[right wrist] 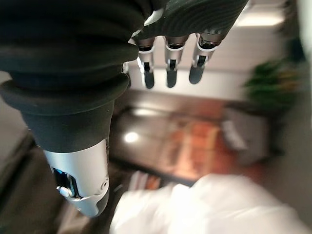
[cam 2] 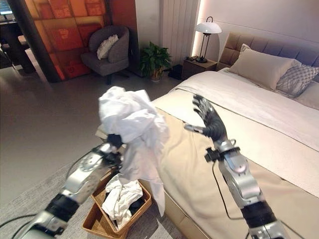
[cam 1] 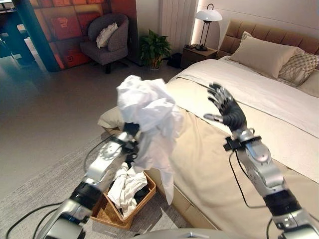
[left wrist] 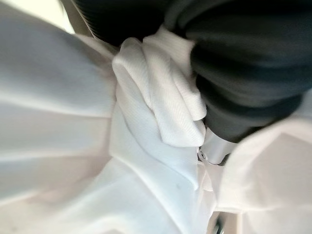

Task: Pick up clothes into the bucket

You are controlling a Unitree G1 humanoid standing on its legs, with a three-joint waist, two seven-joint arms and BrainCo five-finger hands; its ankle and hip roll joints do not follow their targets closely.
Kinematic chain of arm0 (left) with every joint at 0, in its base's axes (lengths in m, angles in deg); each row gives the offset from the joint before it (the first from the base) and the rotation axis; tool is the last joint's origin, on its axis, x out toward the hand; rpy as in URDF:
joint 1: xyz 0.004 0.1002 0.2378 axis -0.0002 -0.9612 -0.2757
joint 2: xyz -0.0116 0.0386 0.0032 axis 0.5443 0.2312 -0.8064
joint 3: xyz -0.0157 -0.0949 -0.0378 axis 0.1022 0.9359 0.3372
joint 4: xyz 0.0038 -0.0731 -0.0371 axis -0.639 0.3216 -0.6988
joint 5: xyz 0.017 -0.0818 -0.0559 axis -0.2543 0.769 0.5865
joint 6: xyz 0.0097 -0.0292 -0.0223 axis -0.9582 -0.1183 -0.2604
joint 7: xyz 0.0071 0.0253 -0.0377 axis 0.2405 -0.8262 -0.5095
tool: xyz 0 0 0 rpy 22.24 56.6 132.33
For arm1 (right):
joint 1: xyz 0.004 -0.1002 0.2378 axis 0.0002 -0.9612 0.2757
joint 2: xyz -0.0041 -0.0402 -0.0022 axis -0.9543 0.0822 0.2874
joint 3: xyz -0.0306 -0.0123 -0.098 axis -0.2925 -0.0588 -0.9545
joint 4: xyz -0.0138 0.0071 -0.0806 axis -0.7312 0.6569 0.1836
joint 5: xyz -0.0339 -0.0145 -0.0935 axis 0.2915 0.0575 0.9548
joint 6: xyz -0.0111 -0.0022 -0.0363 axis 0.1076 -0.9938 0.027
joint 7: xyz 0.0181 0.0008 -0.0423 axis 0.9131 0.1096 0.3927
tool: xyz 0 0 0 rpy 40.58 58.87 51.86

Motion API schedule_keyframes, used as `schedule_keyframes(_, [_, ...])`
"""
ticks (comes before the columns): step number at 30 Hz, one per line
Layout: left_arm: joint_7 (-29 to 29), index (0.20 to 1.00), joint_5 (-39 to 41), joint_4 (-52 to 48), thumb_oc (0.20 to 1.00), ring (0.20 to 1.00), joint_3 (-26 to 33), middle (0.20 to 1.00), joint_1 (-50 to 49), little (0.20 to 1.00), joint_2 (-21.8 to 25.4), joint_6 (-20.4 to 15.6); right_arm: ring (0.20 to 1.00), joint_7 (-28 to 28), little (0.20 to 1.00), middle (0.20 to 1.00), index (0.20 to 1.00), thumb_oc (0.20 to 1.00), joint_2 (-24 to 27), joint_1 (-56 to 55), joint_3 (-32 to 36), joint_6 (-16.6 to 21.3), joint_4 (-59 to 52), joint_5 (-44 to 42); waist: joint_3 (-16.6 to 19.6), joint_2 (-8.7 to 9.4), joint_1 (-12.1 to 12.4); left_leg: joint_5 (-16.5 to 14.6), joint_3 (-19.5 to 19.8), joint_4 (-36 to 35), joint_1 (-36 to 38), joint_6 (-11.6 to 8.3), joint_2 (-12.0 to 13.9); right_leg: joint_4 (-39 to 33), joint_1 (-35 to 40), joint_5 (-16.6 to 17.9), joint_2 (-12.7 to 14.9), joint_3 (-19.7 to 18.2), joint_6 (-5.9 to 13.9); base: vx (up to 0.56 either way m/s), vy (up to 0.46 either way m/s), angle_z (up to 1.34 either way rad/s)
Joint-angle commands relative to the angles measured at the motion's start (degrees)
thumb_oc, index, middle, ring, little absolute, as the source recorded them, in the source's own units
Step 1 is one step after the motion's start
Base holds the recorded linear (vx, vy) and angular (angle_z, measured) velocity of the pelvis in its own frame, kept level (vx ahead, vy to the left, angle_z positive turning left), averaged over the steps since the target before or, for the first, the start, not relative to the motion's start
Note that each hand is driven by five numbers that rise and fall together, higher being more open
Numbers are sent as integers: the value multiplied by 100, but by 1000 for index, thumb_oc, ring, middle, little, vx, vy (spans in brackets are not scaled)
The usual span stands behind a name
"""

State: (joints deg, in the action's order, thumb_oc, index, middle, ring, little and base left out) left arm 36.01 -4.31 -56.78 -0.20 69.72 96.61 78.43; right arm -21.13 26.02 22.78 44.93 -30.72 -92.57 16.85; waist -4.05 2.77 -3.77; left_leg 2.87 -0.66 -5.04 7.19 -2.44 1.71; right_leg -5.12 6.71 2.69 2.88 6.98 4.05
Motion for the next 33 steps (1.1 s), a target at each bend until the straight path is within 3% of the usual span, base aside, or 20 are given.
schedule_keyframes(1, [50, 200, -494, 90, 200, 200, 601, 200, 216, 200, 281, -615, 1000, 63, 1000, 1000, 1000, 1000, -178, -22, 398, 245, 240, 328, 58, 136, 18, -499, 120, 316, 15, 56, -110, 537, -139, -163, 478, 250, 405, 0, 0, 0])
schedule_keyframes(6, [-190, 200, -1091, 408, 200, 200, 1574, 200, -370, 200, 566, -797, 1000, 161, 1000, 1000, 1000, 1000, -462, -956, 558, 136, 1160, 966, -49, 49, -42, -490, 105, 327, -32, 46, -109, 581, -210, -190, 468, 244, 386, 0, 0, 0])
schedule_keyframes(14, [-843, 200, -1648, 814, 200, 200, 2228, 200, -448, 200, 719, -987, 1000, -82, 1000, 1000, 1000, 1000, -1063, -1365, 605, 137, 3183, 1103, -251, -16, -84, -481, 129, 419, -246, 24, -126, 637, -376, -189, 474, 277, 397, -8, 1, 0])
schedule_keyframes(19, [-1302, 200, -1837, 1053, 200, 200, 2371, 200, -217, 200, 718, -1153, 1000, -274, 1000, 1000, 1000, 1000, -1125, -1273, 389, 157, 4038, 1417, -460, -24, -99, -515, 104, 610, -491, 20, -145, 698, -587, -157, 491, 227, 402, -53, 13, -2])
schedule_keyframes(23, [-1835, 200, -1890, 1310, 200, 200, 2350, 200, 282, 200, 875, -1392, 1000, -429, 1000, 1000, 1000, 1000, -1005, -1055, -108, 217, 4626, 1846, -909, 30, -144, -561, 48, 1077, -1066, 1, -172, 844, -1094, -44, 498, 70, 391, -150, 24, -8])
schedule_keyframes(26, [-1968, 200, -1875, 1423, 200, 200, 2320, 200, 448, 200, 991, -1438, 1000, -508, 1000, 1000, 1000, 1000, -963, -958, -226, 260, 4897, 1882, -1049, 59, -160, -598, 26, 1283, -1313, -11, -174, 901, -1305, 7, 487, -12, 385, -89, 25, -11])
schedule_keyframes(33, [-2337, 200, -1980, 1779, 200, 200, 2214, 200, 807, 200, 1443, -1510, 1000, -576, 1000, 1000, 1000, 1000, -746, -769, -643, 349, 5005, 2127, -1464, 271, -237, -807, -79, 2099, -2225, -21, -24, 994, -2032, 180, 448, -342, 374, -75, 9, -15])
